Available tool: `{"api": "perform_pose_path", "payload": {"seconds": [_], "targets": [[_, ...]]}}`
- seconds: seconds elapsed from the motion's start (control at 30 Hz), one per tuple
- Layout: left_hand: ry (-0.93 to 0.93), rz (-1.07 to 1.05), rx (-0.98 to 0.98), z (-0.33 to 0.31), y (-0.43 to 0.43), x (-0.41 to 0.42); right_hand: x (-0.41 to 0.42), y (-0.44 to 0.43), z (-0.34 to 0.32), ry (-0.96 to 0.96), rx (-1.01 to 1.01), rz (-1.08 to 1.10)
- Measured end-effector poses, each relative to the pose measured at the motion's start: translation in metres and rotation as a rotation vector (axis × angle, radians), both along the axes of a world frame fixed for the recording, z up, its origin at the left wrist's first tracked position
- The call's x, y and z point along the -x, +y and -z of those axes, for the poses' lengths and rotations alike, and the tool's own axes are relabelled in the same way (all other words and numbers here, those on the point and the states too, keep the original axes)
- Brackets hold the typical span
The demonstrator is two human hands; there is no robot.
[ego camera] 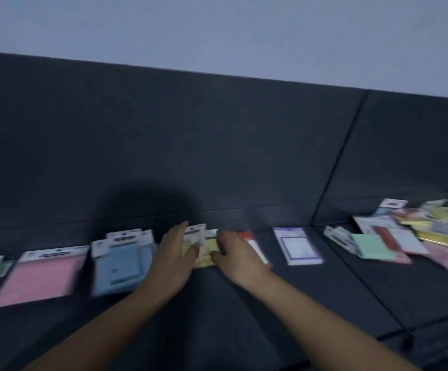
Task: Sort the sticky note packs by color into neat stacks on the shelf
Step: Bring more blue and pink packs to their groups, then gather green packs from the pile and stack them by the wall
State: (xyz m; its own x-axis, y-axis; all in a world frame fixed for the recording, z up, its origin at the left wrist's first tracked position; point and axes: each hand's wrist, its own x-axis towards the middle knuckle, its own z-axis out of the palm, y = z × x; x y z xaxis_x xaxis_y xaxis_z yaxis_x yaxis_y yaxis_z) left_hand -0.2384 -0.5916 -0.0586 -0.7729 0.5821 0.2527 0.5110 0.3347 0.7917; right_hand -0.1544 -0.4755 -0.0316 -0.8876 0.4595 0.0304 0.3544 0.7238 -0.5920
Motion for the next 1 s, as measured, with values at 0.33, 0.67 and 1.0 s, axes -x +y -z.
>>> {"api": "perform_pose_path", "payload": {"seconds": [0.33,0.67,1.0], "targets": [[0.227,0.658,0.434,0.009,0.243,-0.201,-0.283,0.212,0.011,-0.217,-0.226,0.585],[0.292,0.873,0.534,0.024,0.378,-0.300,-0.388,0.286,0.034,-0.257,-0.169,0.803],[0.296,0.870,0.506,0.036,0.495,-0.290,-0.374,0.405,0.039,-0.325,-0.127,0.822]]}}
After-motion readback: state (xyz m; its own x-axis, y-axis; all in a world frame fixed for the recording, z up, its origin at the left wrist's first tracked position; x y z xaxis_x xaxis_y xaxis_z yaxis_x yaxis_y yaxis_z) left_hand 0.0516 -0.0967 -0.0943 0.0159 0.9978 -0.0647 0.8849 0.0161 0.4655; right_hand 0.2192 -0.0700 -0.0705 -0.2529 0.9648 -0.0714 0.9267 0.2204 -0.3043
